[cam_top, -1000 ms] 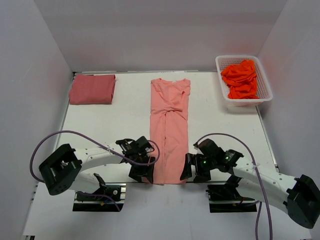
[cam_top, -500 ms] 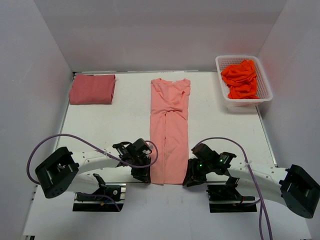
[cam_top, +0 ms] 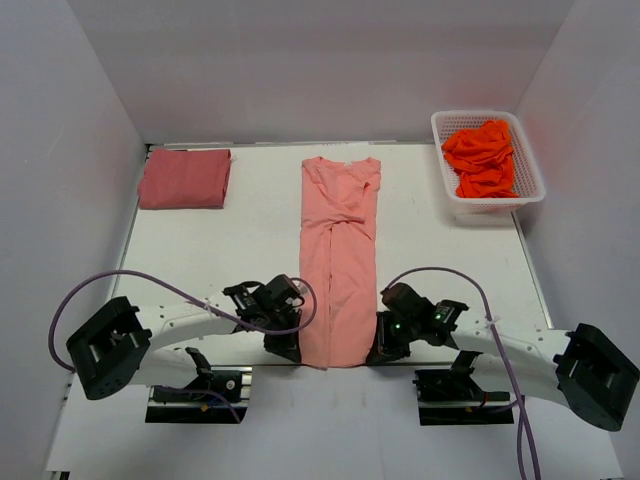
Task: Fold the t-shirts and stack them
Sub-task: Grab the bottom of the folded rectangular tshirt with both arms, then fold the folded rectangular tshirt in 1/3 of the way
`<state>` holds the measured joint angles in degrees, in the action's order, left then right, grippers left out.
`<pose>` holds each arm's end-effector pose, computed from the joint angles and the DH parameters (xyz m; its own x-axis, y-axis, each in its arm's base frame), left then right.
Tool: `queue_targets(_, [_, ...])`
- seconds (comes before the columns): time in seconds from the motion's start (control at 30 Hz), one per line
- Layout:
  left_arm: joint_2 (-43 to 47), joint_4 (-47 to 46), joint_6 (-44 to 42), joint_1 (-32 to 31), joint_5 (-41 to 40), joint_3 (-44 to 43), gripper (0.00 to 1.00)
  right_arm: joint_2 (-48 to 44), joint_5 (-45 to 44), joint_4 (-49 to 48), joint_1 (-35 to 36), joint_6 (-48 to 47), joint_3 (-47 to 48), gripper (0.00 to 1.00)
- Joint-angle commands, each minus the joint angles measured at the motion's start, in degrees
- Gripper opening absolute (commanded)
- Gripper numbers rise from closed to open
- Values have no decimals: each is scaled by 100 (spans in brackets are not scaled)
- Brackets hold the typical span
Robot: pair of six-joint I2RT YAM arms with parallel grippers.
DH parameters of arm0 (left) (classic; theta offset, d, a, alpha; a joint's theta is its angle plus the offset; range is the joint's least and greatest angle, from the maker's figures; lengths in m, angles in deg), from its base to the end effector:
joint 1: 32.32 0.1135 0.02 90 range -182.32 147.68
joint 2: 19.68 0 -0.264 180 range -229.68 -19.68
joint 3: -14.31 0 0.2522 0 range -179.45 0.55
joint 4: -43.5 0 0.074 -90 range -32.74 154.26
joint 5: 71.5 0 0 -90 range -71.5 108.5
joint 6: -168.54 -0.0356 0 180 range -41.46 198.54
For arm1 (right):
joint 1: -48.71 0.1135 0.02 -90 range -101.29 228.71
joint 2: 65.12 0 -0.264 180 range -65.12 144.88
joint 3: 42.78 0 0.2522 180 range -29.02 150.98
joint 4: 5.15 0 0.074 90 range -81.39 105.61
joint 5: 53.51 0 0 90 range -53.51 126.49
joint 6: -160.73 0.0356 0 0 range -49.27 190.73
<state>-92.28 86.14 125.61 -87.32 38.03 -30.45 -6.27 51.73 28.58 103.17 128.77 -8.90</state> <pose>0.1050 -0.1707 0.1463 -0.9804 0.1971 0.0031 0.1736 0.8712 -0.4593 0.0902 0.1424 0.1404 -0.9963 0.0135 -0.0844 -0.0362 0.8279 0.5597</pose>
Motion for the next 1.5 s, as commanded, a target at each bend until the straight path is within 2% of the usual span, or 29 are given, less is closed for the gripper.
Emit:
queue_targets(0.0, [237, 205, 4, -37, -125, -528, 0, -320, -425, 192, 12, -205, 361, 0])
queue_targets(0.17, [360, 451, 4, -37, -282, -1012, 0, -770, -1013, 718, -31, -302, 966, 0])
queue_targets(0.27, [220, 872, 4, 86, -799, -1574, 0, -665, -1733, 1455, -67, -398, 1476, 0])
queue_targets(0.33, [53, 1205, 74, 86, -1186, -2057, 0, -472, -2023, 1519, -154, -609, 1861, 0])
queue_targets(0.4, [-262, 1469, 127, 200, -1670, -2582, 0, -129, -2122, 1659, -224, -785, 2039, 0])
queue_targets(0.43, [-412, 1819, 127, 200, -1837, -2769, 0, -41, -2200, 1738, -338, -864, 2414, 0])
queue_targets(0.57, [-1106, 2112, 75, 490, -2497, -3420, 0, 372, -3018, 1932, -594, -1189, 2971, 0])
queue_targets(0.63, [-1535, 2558, -31, 683, -3065, -4060, 0, 565, -3220, 2046, -795, -1486, 3383, 0])
queue_targets(0.7, [-1757, 2718, -101, 771, -3297, -4711, 0, 759, -3352, 2047, -963, -1707, 3707, 0])
queue_targets(0.83, [-1977, 2324, -444, 982, -3079, -5073, 0, 1216, -3274, 1634, -1270, -2121, 4087, 0])
queue_targets(1.0, [-2487, 2385, -444, 1263, -3139, -5591, 0, 1797, -3169, 1423, -1692, -2569, 4614, 0])
queue_targets(1.47, [-3682, 1963, -954, 2037, -2805, -6532, 0, 3141, -2062, 473, -2624, -3176, 5300, 0])
